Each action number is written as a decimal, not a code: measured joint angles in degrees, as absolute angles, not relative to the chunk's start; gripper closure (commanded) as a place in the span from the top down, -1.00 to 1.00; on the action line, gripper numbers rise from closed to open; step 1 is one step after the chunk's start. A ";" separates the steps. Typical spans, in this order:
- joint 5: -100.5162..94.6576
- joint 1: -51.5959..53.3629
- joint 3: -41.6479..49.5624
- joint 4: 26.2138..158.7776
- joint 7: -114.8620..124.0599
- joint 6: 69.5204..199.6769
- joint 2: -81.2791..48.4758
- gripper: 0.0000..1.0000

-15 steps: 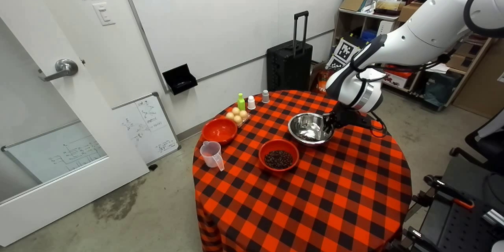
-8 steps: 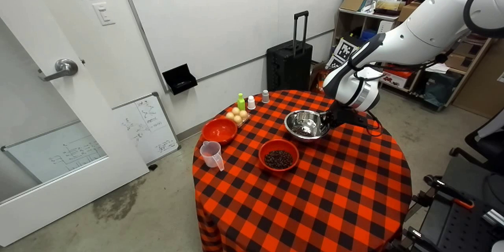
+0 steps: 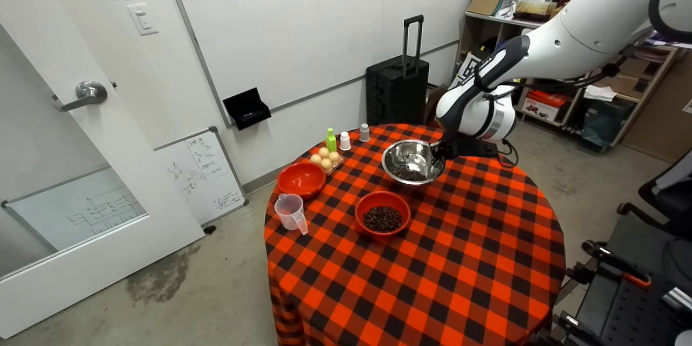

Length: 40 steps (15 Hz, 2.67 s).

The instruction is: Pour the contents in the silver bowl into the red bowl

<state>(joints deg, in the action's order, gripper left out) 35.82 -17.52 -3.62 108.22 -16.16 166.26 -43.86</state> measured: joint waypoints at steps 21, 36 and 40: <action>-11.06 16.33 23.92 106.94 13.37 166.56 -37.94 -0.97; -23.81 51.27 52.56 114.03 33.45 166.57 -44.64 -0.97; -23.29 58.41 57.65 116.25 35.20 167.06 -48.93 -0.97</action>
<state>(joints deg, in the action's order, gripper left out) -23.29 58.41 57.65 116.25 35.20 167.06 -48.93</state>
